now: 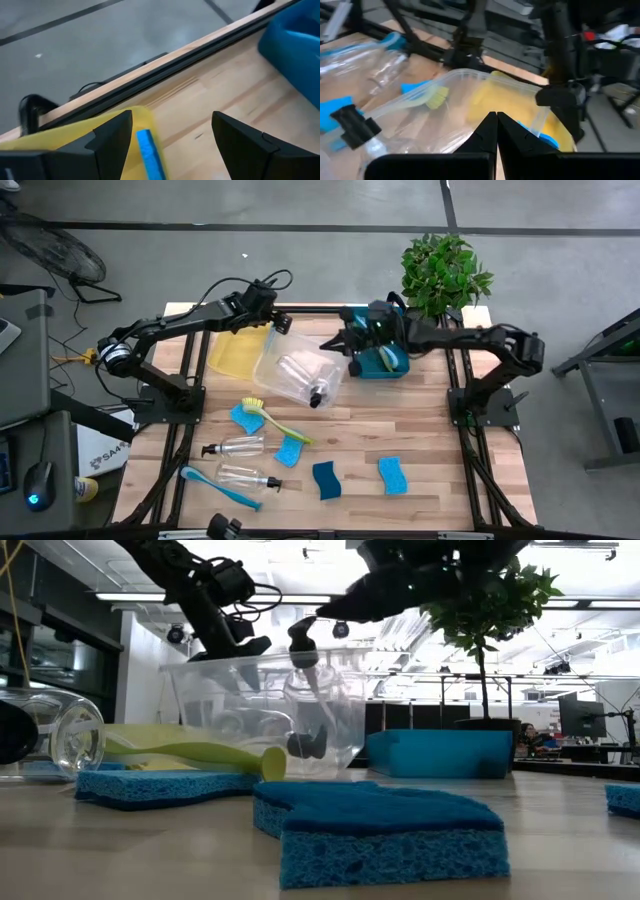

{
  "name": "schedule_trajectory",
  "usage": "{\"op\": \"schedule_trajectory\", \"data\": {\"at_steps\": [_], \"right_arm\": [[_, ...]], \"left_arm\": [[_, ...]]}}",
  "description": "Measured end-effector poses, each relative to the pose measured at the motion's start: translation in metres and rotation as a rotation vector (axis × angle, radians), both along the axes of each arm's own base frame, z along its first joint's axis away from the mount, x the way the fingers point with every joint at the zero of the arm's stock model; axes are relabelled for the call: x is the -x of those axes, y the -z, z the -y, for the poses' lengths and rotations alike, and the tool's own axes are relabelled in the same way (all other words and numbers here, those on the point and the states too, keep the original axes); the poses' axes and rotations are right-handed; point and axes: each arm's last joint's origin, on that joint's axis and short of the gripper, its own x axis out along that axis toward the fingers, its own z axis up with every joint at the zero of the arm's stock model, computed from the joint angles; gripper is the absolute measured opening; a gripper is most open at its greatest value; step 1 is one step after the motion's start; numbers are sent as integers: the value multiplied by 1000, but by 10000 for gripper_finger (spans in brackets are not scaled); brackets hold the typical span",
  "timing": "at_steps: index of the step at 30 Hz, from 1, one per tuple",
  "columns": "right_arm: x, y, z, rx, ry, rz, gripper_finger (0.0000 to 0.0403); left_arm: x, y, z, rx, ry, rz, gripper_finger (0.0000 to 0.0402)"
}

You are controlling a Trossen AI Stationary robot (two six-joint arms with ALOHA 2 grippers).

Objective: Pick & Place Kitchen Sink Supplies
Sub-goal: Adjust the transparent bin

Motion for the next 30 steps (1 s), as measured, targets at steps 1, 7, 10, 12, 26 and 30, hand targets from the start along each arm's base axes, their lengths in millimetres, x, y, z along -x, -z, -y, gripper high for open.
{"op": "schedule_trajectory", "data": {"at_steps": [1, 7, 10, 12, 26, 30], "right_arm": [[-2, -2, 5, -4, -18, -11, 0], [-23, 1, 26, -50, -179, -47, 0], [-37, 14, 34, -50, -196, -88, 0], [-47, 19, 37, -52, -210, -94, 0], [-74, 39, 54, -119, -121, -207, 0], [-72, 44, 54, -135, -106, -252, 0]], "left_arm": [[0, 0, 0, -1, 6, 2, 269], [-1, 0, 0, 2, 36, 3, 269], [-1, -1, 0, 0, 53, 3, 269], [-1, -1, 0, 0, 54, 2, 269], [-2, -1, 0, -24, 81, -20, 268], [-5, -5, -2, -60, 109, 12, 268]]}}
